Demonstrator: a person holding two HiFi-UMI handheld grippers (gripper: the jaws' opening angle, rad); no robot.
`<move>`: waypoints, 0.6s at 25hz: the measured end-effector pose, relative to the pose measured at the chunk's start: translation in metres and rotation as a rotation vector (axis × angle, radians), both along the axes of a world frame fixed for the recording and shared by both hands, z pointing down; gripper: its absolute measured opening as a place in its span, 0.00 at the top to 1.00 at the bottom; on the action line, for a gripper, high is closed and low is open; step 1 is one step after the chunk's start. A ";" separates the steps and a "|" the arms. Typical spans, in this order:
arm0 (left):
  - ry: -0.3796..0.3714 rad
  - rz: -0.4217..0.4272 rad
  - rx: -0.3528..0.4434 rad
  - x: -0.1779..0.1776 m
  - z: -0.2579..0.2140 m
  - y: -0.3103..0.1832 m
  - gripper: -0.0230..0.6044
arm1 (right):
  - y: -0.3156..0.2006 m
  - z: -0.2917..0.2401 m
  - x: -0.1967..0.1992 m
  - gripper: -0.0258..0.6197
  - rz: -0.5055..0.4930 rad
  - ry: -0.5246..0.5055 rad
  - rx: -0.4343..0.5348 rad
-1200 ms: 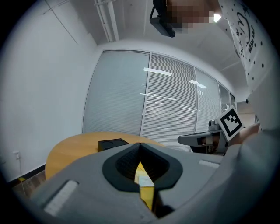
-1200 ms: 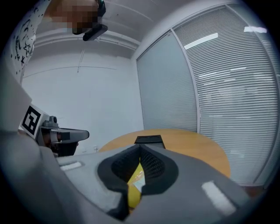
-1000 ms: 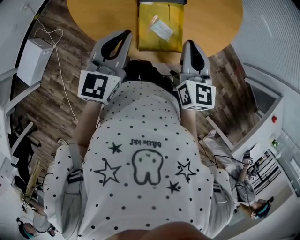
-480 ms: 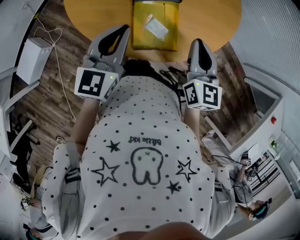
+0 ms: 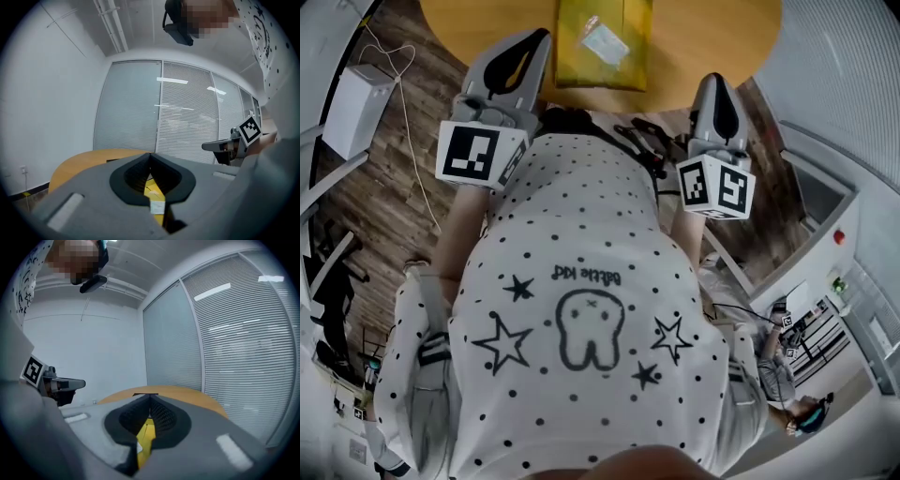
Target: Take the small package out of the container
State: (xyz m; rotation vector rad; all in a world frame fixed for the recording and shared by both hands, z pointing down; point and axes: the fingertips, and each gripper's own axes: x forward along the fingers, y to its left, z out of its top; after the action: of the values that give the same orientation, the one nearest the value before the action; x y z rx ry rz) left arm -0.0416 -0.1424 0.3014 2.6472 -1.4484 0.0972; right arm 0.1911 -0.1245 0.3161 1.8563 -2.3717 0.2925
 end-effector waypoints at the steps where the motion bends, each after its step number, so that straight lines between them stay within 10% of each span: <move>1: 0.001 -0.006 0.001 -0.002 0.000 -0.001 0.95 | 0.000 0.001 0.000 0.95 0.000 0.004 -0.003; 15: -0.001 -0.038 0.017 -0.009 -0.003 -0.006 0.95 | -0.006 0.002 0.003 0.95 0.000 0.000 -0.001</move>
State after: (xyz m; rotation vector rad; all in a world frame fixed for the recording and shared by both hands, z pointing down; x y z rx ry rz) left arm -0.0501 -0.1482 0.2982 2.6313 -1.5062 0.0828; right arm 0.1939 -0.1302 0.3182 1.8554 -2.3708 0.2939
